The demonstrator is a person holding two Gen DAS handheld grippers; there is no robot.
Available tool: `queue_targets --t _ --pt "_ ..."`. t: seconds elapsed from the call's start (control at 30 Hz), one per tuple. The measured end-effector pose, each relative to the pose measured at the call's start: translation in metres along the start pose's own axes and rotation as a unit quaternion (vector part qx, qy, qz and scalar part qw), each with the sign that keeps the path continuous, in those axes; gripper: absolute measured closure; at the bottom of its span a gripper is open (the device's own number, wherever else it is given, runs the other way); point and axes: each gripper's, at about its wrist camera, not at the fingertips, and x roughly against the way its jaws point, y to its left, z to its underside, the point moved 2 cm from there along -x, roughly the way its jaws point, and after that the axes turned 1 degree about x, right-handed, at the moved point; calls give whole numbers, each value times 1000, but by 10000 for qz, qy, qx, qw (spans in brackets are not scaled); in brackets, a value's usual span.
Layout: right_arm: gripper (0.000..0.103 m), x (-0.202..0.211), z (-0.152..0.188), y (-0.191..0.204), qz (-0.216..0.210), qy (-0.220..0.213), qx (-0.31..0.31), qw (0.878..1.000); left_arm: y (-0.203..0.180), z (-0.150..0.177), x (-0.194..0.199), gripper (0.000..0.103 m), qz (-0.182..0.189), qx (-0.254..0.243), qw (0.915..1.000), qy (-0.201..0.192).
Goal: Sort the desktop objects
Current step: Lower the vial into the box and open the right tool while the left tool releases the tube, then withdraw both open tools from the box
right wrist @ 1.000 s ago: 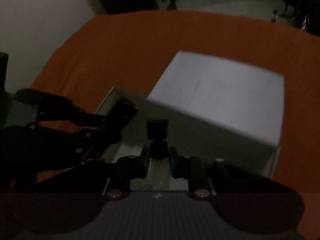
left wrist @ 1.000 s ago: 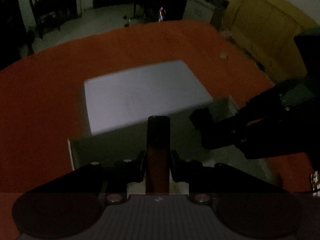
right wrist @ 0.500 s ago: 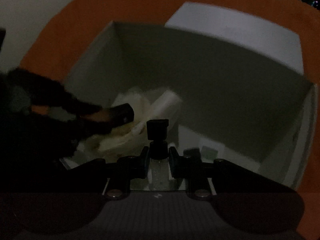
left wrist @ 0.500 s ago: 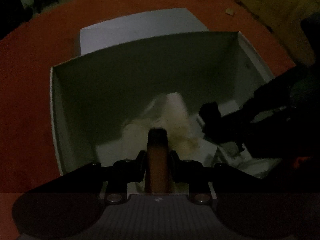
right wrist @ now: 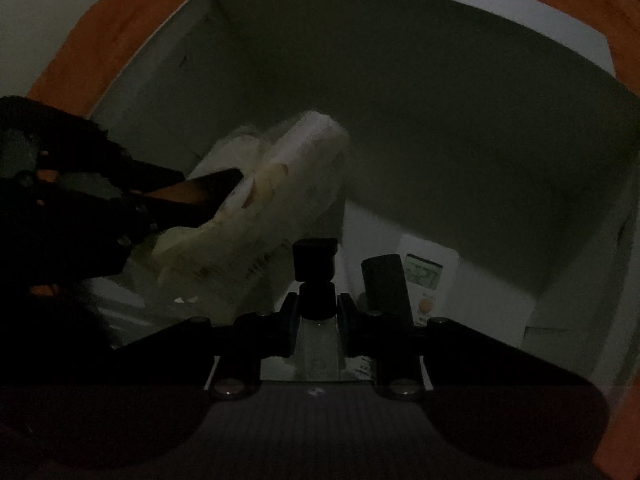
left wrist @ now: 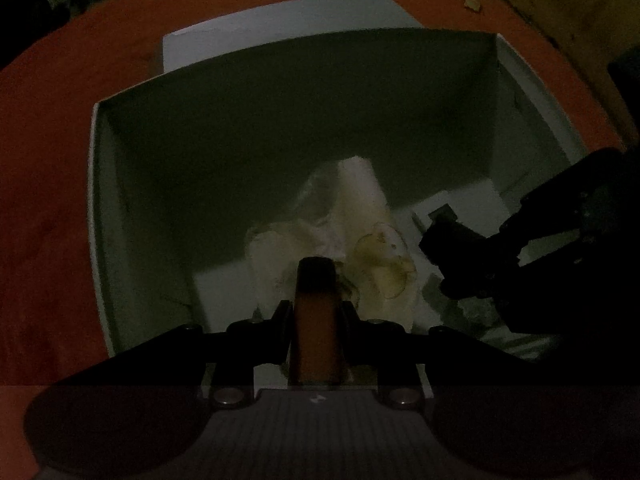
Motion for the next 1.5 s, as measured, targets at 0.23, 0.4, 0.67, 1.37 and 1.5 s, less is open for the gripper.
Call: queue_targets --t 0.23,0.4,0.67,1.37,1.5 --pt "80 -5 7 0 108 71 34 9999 -6 -2 -13 80 -70 -74 9999 13" --pt "64 -10 6 0 181 78 32 9998 -12 -1 -15 58 -117 -139 9998 -40" --pt "6 26 -9 -21 308 -461 -220 9982 -14 -3 -3 29 -215 -80 9996 -148" --pt "0 139 -86 -104 580 -1689 -1224 9763 59 -108 74 4 223 1174 9870 -1078" --pt "0 143 -103 -123 594 -1744 -1285 9744 86 -134 75 1 209 1286 9858 -1062"
